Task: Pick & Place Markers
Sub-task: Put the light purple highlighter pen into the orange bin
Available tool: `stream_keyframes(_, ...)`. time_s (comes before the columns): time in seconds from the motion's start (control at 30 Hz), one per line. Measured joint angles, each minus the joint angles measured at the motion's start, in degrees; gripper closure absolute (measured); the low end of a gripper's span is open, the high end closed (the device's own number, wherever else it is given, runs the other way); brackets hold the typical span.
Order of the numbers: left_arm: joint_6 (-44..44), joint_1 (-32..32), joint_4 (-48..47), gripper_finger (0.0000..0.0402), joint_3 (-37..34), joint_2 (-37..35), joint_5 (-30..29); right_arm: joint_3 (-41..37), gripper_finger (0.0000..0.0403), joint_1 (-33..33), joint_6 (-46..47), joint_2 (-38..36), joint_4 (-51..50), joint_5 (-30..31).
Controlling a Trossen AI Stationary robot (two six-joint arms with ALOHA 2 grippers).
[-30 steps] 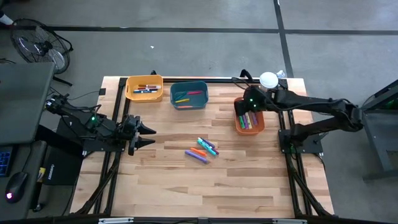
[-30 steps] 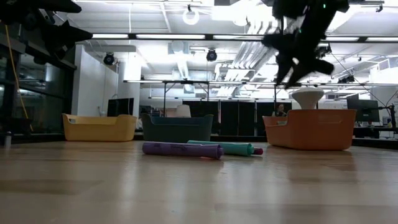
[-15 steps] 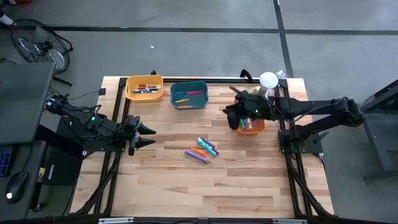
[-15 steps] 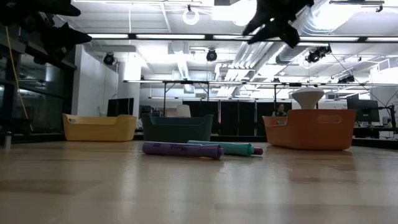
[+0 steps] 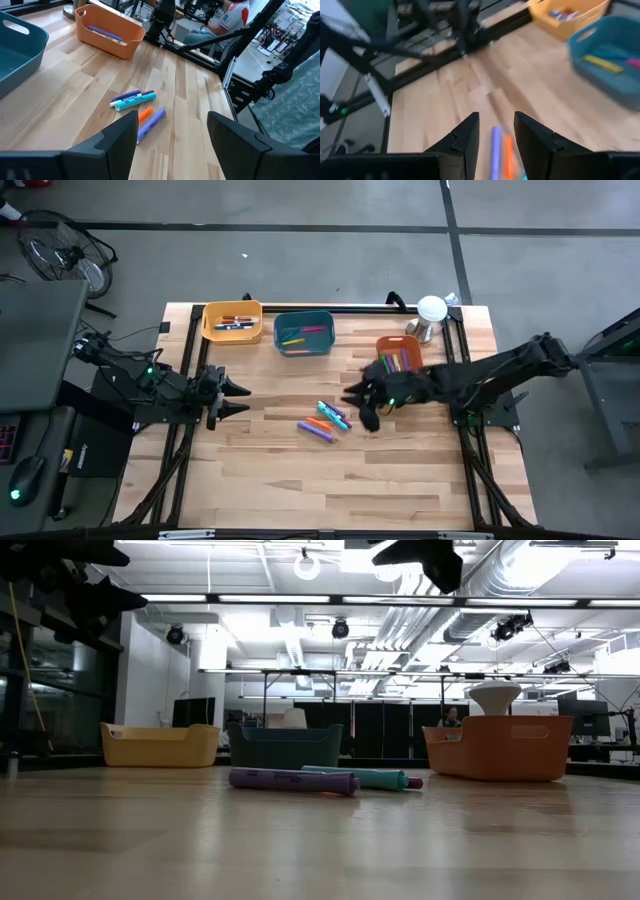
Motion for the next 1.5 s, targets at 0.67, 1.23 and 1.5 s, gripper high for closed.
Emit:
stream_keyframes(0.67, -0.39, 0.00, -0.42, 0.0170, 0.00, 0.00, 2.03, 9.57, 0.0291, 3.41, 0.32, 24.18, 7.20, -8.34)
stream_keyframes(1.23, -0.85, -0.02, -2.44, 0.0170, 0.00, 0.09, 2.10, 38.17, 0.0265, 3.09, -5.50, 42.55, -25.76, -12.48)
stream_keyframes(1.5, -0.87, 0.00, -3.04, 0.0170, 0.00, 0.09, 2.12, 38.18, 0.0194, 3.00, -4.70, 44.77, -28.13, -12.00)
